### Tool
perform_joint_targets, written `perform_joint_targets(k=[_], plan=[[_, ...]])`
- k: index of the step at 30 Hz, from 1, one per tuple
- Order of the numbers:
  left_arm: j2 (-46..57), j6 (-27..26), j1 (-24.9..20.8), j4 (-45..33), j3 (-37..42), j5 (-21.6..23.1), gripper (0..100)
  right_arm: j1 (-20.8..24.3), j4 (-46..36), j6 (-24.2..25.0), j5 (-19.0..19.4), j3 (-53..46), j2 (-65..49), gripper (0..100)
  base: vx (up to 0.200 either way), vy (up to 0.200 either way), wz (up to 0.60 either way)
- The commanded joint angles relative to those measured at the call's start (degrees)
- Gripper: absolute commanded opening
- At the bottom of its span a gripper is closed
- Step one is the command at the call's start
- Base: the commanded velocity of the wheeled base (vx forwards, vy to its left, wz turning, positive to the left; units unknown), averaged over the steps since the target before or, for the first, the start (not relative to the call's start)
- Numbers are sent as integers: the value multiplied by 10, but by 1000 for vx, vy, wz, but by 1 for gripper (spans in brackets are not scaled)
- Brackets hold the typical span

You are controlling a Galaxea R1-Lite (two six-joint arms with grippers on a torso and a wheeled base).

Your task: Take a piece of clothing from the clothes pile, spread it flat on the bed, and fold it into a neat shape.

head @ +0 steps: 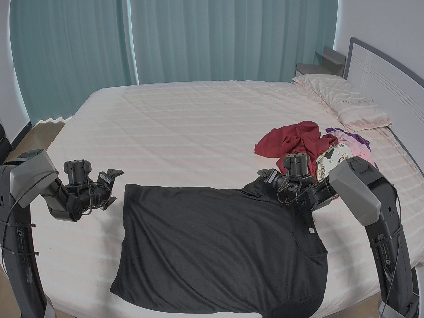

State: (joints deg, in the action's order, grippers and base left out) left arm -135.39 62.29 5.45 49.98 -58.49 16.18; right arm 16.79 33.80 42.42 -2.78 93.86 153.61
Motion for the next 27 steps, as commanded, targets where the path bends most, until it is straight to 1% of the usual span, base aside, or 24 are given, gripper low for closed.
perform_joint_targets(k=[1,3,4,5,10,14,18,23,25,26,27], plan=[[6,1,1,0,2,1,100,-2,-23,20,0,70,40,100,0,0,0],[6,1,1,0,2,0,100,-3,-31,46,0,122,61,100,0,0,0],[6,1,1,0,2,0,100,-3,-32,49,0,128,63,100,0,0,0],[6,1,1,-1,3,0,100,-4,-39,61,0,153,71,100,0,0,0],[6,1,1,-1,3,0,100,-13,-52,90,-1,207,69,100,0,0,0],[6,1,1,-1,3,0,100,-33,-17,109,0,207,29,100,0,0,0],[6,1,0,-1,3,0,100,-53,-18,109,-1,207,21,100,0,0,0],[6,1,1,-1,3,0,100,-73,-21,108,-24,207,28,100,0,0,0],[6,1,1,-1,3,0,100,-77,-35,108,-24,167,16,100,0,0,0],[6,1,1,-1,3,0,100,-77,-35,108,-24,167,16,100,0,0,0],[7,0,1,-1,5,0,100,-77,-59,108,-24,106,-19,100,0,0,0]])
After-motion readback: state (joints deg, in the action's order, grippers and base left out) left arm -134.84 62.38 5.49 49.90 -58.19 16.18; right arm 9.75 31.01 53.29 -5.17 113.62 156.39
